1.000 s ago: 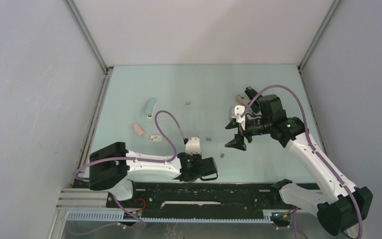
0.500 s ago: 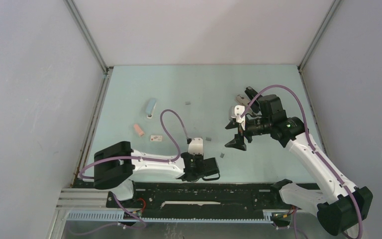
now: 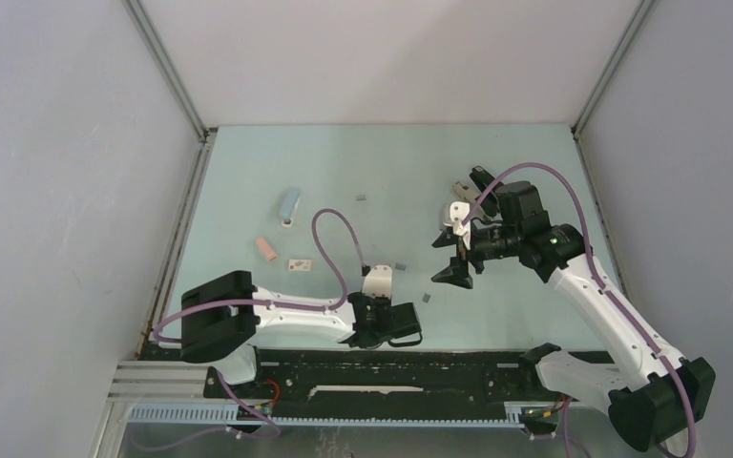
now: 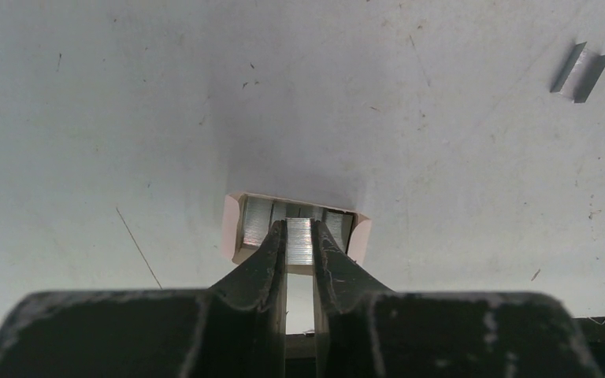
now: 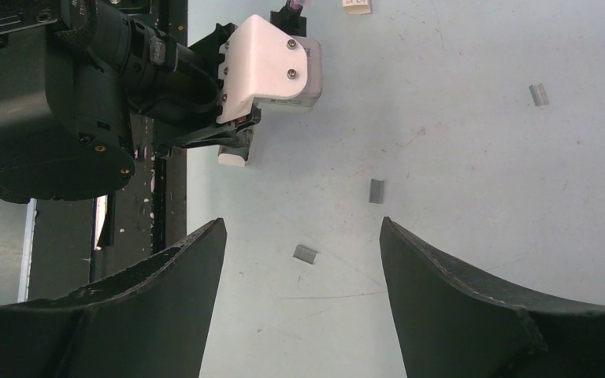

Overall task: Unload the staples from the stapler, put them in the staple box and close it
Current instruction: Place the staple in the staple box.

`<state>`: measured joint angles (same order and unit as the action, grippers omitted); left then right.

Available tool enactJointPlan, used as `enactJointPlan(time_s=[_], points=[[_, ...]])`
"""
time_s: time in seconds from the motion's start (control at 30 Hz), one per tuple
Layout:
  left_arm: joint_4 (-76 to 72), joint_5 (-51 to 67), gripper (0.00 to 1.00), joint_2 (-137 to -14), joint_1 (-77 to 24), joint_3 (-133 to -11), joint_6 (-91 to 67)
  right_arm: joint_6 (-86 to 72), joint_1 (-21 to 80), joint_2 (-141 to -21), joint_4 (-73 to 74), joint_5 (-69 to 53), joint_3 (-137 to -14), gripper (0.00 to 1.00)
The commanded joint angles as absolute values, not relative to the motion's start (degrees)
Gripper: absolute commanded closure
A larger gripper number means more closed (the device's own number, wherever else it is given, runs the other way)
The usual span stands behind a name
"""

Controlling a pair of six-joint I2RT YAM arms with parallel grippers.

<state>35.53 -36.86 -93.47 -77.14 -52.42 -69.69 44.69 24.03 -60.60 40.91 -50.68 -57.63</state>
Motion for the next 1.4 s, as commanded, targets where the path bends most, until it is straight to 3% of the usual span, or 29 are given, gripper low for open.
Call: enactJointPlan(time_s=[0.0, 1.03, 1.37], points=[[36.47, -38.01, 0.83, -93.44, -77.61, -55.28, -66.8, 44.65, 24.5, -59.94, 40.47, -51.68, -57.39, 0.19], [34.01, -35.69, 0.79, -95.01, -77.65, -55.78, -61.06, 44.56, 24.44, -59.94, 40.52, -51.68, -57.43, 0.19], [34.28, -35.51, 0.71, -94.8, -77.65, -55.83, -61.09, 44.56, 24.46, -59.94, 40.5, -51.68, -57.47, 0.19]])
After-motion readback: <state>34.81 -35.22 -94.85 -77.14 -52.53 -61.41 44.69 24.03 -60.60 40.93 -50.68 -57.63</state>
